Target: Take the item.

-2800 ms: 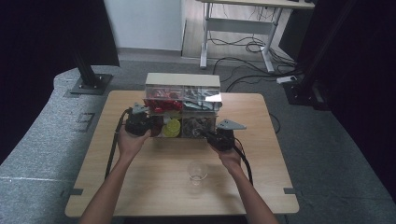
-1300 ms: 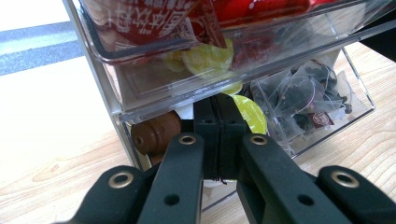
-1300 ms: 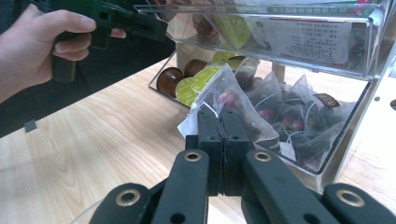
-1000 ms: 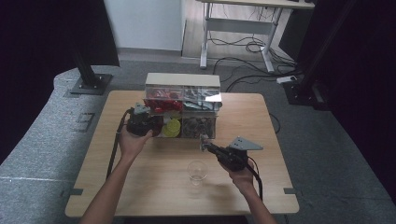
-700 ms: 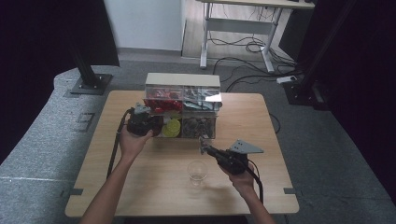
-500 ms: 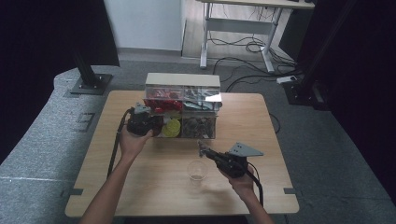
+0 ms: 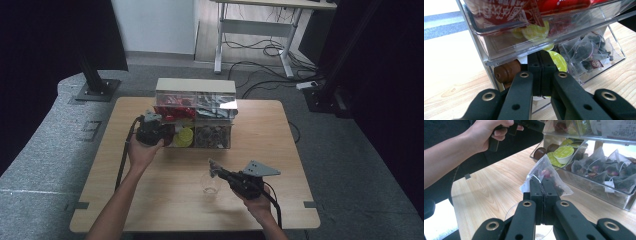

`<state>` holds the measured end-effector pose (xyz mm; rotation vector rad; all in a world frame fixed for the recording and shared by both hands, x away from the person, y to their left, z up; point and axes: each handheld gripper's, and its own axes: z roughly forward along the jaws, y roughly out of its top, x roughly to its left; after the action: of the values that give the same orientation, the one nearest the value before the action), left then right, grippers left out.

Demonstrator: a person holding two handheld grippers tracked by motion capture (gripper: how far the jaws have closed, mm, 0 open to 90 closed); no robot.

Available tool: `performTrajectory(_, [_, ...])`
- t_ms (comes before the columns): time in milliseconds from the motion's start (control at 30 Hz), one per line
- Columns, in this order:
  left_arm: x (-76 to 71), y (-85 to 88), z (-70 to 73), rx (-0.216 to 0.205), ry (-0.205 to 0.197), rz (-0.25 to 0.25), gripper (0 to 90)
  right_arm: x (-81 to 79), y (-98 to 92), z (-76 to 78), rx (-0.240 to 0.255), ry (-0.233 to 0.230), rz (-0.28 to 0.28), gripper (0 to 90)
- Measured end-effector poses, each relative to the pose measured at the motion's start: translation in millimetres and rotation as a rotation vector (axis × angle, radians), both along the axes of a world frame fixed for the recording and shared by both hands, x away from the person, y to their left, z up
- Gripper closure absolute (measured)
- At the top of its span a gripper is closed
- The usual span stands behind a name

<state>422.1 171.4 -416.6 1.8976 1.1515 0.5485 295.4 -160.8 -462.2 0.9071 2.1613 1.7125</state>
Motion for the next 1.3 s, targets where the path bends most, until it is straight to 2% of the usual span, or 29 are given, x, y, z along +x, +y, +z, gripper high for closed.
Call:
performTrajectory(367, [-0.3,-0.4,0.2,0.0,0.001,0.0,89.0,-10.3,2.2,-9.7,-0.009,0.022,0.021,88.4])
performTrajectory(567, [-0.3,-0.9,0.0,-0.003,0.001,0.001,88.9,-10.6,2.7,-18.7,-0.015,0.047,0.027,88.4])
performTrajectory(967, [-0.3,-0.9,-0.1,-0.003,0.001,-0.001,88.9,-9.9,4.9,-26.4,-0.037,0.061,0.035,87.6])
performTrajectory(1033, [-0.4,-1.0,-0.1,-0.004,0.0,-0.001,88.8,-10.2,5.7,-26.7,-0.04,0.059,0.045,81.8])
performTrajectory(1067, [-0.4,-1.0,-0.1,-0.003,0.0,-0.001,88.8,-10.2,5.7,-26.7,-0.04,0.059,0.045,81.8])
performTrajectory(1167, [-0.4,-1.1,-0.1,-0.004,0.0,-0.001,88.8,-11.3,8.4,-27.0,-0.057,0.048,0.061,67.3])
performTrajectory(1300, [-0.5,-1.2,0.0,-0.003,0.0,-0.001,88.8,-11.6,9.0,-27.2,-0.058,0.045,0.059,66.4])
